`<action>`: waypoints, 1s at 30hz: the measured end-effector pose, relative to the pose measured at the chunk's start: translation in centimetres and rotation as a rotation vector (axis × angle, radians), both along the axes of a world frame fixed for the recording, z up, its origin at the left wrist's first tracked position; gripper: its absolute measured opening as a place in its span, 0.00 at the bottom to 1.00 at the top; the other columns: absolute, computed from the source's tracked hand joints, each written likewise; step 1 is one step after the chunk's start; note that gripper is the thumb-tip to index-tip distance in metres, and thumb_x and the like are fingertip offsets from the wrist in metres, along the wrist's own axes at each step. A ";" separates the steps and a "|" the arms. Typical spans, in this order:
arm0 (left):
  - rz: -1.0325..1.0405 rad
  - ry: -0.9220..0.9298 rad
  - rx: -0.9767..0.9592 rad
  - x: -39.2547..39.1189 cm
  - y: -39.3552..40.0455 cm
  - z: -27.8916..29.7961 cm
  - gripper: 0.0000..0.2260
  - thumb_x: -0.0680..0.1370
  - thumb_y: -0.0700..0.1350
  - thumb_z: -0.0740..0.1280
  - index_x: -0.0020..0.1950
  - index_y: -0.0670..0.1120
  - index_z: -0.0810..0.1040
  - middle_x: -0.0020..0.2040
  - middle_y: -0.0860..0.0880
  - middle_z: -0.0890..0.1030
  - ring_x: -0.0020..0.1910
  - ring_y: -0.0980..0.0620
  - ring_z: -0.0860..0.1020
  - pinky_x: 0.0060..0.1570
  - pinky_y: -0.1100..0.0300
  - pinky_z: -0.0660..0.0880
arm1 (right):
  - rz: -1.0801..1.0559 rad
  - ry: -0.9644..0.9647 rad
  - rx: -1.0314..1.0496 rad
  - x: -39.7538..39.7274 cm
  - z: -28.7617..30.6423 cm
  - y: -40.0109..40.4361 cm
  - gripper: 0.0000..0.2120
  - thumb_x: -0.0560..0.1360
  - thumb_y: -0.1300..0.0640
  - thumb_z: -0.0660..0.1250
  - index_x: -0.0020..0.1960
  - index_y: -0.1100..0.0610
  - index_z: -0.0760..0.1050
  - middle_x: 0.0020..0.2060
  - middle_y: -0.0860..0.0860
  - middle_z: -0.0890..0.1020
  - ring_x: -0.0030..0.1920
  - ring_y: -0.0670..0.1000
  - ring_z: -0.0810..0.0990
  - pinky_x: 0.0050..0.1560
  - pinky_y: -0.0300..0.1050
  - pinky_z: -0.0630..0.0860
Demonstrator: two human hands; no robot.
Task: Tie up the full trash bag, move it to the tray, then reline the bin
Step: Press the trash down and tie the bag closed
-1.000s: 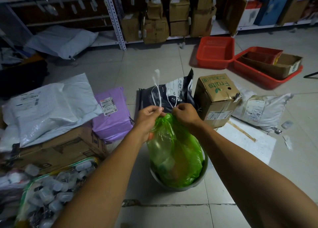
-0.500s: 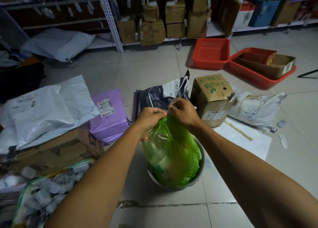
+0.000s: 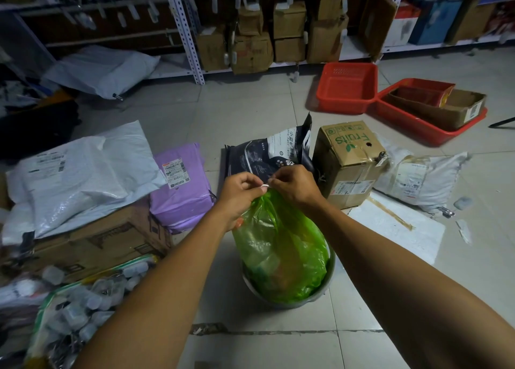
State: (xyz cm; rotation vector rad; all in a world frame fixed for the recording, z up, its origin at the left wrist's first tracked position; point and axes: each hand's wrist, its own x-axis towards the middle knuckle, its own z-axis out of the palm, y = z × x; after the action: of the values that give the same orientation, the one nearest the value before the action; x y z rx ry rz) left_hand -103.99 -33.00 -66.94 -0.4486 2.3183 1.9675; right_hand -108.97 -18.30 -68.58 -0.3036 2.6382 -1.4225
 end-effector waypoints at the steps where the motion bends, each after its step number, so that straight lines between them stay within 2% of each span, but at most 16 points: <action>1: 0.018 0.004 0.008 0.0 0.0 -0.1 0.05 0.74 0.32 0.71 0.44 0.41 0.78 0.39 0.45 0.82 0.37 0.51 0.80 0.42 0.61 0.79 | 0.025 -0.009 0.002 0.1 0.1 0.1 0.06 0.75 0.55 0.70 0.44 0.56 0.84 0.38 0.50 0.85 0.40 0.48 0.81 0.46 0.49 0.79; 3: 0.048 0.011 0.014 -0.2 -0.2 -0.3 0.06 0.74 0.31 0.70 0.44 0.41 0.77 0.39 0.45 0.82 0.37 0.52 0.81 0.39 0.62 0.80 | 0.055 -0.056 -0.016 0.1 0.3 0.2 0.07 0.75 0.57 0.68 0.44 0.56 0.85 0.39 0.50 0.84 0.40 0.47 0.80 0.44 0.47 0.77; 6: 0.064 0.024 -0.019 -0.4 -0.2 -0.4 0.07 0.74 0.32 0.71 0.42 0.43 0.76 0.41 0.43 0.83 0.39 0.50 0.81 0.42 0.58 0.80 | 0.108 -0.126 -0.021 0.1 0.6 0.5 0.07 0.75 0.58 0.68 0.45 0.56 0.85 0.41 0.52 0.85 0.43 0.51 0.83 0.48 0.49 0.80; 9: 0.094 0.061 -0.062 -0.5 -0.1 -0.5 0.09 0.74 0.32 0.71 0.40 0.43 0.75 0.41 0.43 0.83 0.41 0.49 0.81 0.45 0.57 0.80 | 0.103 -0.162 -0.047 0.1 0.7 0.5 0.05 0.75 0.60 0.69 0.43 0.57 0.84 0.39 0.54 0.84 0.39 0.50 0.81 0.46 0.50 0.80; 12: 0.096 0.081 -0.143 -0.6 0.0 -0.5 0.08 0.74 0.33 0.71 0.40 0.44 0.77 0.42 0.44 0.83 0.43 0.48 0.82 0.46 0.56 0.80 | 0.096 -0.245 -0.143 0.4 1.3 0.4 0.06 0.76 0.63 0.67 0.42 0.59 0.81 0.36 0.54 0.81 0.37 0.50 0.78 0.41 0.47 0.77; 14: 0.053 0.088 -0.217 -0.7 -0.1 -0.5 0.08 0.74 0.33 0.71 0.40 0.46 0.80 0.42 0.46 0.83 0.45 0.47 0.82 0.48 0.55 0.79 | 0.102 -0.338 -0.196 0.4 1.8 0.2 0.07 0.77 0.65 0.65 0.43 0.62 0.80 0.37 0.57 0.80 0.38 0.52 0.77 0.42 0.46 0.75; 17: 0.030 0.059 -0.257 -0.7 0.0 -0.3 0.07 0.74 0.34 0.70 0.44 0.45 0.84 0.43 0.46 0.84 0.47 0.46 0.82 0.50 0.52 0.80 | 0.095 -0.446 -0.212 -0.2 2.2 0.2 0.08 0.78 0.65 0.63 0.48 0.63 0.81 0.44 0.61 0.82 0.44 0.54 0.79 0.48 0.47 0.77; 20: 0.023 -0.005 -0.171 -0.5 0.5 0.2 0.07 0.74 0.34 0.70 0.50 0.42 0.85 0.44 0.45 0.84 0.48 0.44 0.83 0.53 0.50 0.81 | 0.074 -0.495 -0.232 -0.6 2.1 0.3 0.08 0.78 0.64 0.63 0.51 0.64 0.81 0.47 0.62 0.83 0.45 0.55 0.80 0.50 0.48 0.78; 23: -0.022 -0.046 -0.108 -0.3 0.5 0.3 0.08 0.74 0.36 0.71 0.52 0.43 0.84 0.45 0.46 0.84 0.49 0.46 0.83 0.54 0.51 0.80 | 0.072 -0.514 -0.269 -0.6 2.3 0.5 0.08 0.79 0.64 0.62 0.50 0.63 0.80 0.43 0.59 0.82 0.43 0.54 0.80 0.45 0.45 0.78; 26: -0.070 -0.022 -0.136 -0.4 0.2 0.3 0.06 0.74 0.40 0.73 0.49 0.46 0.84 0.45 0.47 0.85 0.47 0.48 0.83 0.50 0.54 0.81 | 0.109 -0.503 -0.269 -0.4 2.4 0.7 0.07 0.79 0.64 0.62 0.48 0.62 0.79 0.42 0.59 0.80 0.43 0.54 0.79 0.44 0.45 0.78; 28: -0.087 -0.011 -0.177 -0.4 -0.1 0.4 0.03 0.75 0.42 0.72 0.48 0.46 0.84 0.44 0.47 0.84 0.44 0.50 0.82 0.46 0.57 0.80 | 0.136 -0.456 -0.256 -0.1 2.4 0.8 0.07 0.79 0.63 0.62 0.46 0.61 0.78 0.40 0.57 0.80 0.41 0.53 0.79 0.42 0.44 0.78; 30: -0.096 -0.040 -0.175 -0.6 -0.3 0.6 0.03 0.77 0.43 0.70 0.47 0.44 0.83 0.42 0.47 0.83 0.43 0.50 0.82 0.45 0.56 0.79 | 0.141 -0.377 -0.243 0.2 2.3 1.2 0.06 0.79 0.63 0.64 0.46 0.62 0.79 0.39 0.56 0.80 0.40 0.51 0.79 0.40 0.41 0.78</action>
State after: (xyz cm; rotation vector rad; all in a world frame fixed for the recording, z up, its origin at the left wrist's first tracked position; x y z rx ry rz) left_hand -104.54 -33.30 -66.34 -0.3760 2.4480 1.7065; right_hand -108.82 -17.10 -66.29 -0.2146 2.1115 -1.5754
